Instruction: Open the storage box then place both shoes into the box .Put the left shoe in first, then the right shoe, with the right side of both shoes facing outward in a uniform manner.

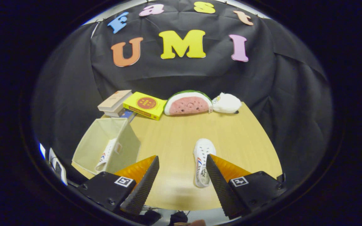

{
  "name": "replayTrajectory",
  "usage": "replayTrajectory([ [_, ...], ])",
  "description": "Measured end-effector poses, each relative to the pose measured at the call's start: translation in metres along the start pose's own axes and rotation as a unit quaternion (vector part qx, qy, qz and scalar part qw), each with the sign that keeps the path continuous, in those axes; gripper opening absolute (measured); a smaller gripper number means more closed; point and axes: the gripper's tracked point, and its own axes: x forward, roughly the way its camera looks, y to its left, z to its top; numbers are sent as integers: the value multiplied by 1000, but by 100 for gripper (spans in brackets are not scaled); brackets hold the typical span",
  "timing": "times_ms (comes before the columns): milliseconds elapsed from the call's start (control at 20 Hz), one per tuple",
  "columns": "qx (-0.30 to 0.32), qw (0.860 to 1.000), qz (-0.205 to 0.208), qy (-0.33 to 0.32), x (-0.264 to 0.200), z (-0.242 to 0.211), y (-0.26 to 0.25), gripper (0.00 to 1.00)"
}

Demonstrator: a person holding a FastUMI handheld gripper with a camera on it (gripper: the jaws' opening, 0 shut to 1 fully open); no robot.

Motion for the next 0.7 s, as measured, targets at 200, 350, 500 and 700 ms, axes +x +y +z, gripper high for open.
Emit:
replayTrajectory([
  [200,12,998,-11,56,50,-37,-53,97],
  [350,18,996,-13,83,88,-52,-78,97],
  [500,27,993,-9,118,128,-65,-93,97],
  [700,20,989,3,147,161,-72,-98,97],
])
